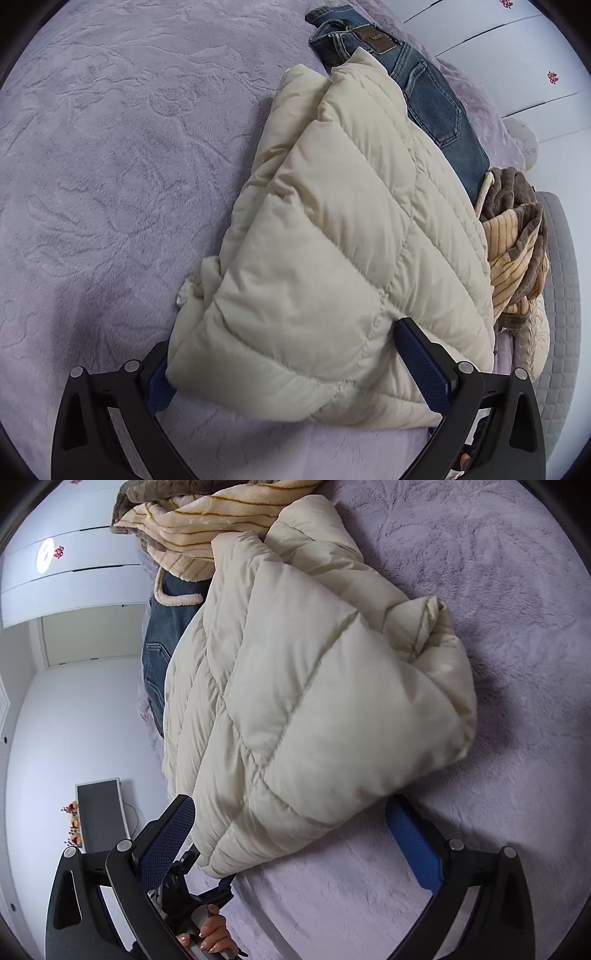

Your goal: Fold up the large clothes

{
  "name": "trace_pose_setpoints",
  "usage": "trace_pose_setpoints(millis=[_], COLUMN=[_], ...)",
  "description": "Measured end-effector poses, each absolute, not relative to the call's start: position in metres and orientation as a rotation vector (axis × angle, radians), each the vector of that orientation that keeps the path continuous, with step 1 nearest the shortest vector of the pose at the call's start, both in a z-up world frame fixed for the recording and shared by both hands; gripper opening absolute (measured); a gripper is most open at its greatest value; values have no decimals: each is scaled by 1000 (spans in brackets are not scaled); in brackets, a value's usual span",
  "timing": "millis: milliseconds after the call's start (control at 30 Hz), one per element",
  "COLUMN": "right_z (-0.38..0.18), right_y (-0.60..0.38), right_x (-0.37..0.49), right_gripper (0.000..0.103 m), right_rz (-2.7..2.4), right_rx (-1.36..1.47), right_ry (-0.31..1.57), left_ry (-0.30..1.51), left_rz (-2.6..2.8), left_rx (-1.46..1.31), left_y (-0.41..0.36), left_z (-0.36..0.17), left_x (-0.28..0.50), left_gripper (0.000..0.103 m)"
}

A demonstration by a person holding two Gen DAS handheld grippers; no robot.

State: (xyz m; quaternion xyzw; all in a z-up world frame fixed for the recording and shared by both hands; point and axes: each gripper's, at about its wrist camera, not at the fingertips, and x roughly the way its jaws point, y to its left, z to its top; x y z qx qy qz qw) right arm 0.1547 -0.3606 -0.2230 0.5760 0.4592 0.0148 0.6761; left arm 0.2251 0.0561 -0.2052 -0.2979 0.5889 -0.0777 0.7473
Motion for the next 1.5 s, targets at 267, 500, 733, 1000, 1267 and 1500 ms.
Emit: trace_pose_setpoints(millis=[267,500,733,1000,1267,1500], right_z=[-234,-238,-238,-219,-207,-209], right_y=[-370,-372,-378,-379,-365,-351], right_x=[177,165,139,96,30,-29], right_gripper=[103,92,34,30,30,30], right_rz=[35,19,64,124,122,109], right_rx=[1395,1473,1562,1589,1611,1651], right_ry=[969,947,891,830,829,834], left_ry=[1269,1252,1201,1181,1211,1275], left_rz=[-148,-155,-200,-211,-223,-231], left_rx=[-623,-617,-371,-283,-239,-234], left_y=[46,52,27,22,36,54], left_z=[-208,-198,-165,-132,-116,-122], left_x=[256,262,260,234,180,132], left_gripper=[103,69,36,36,36,36])
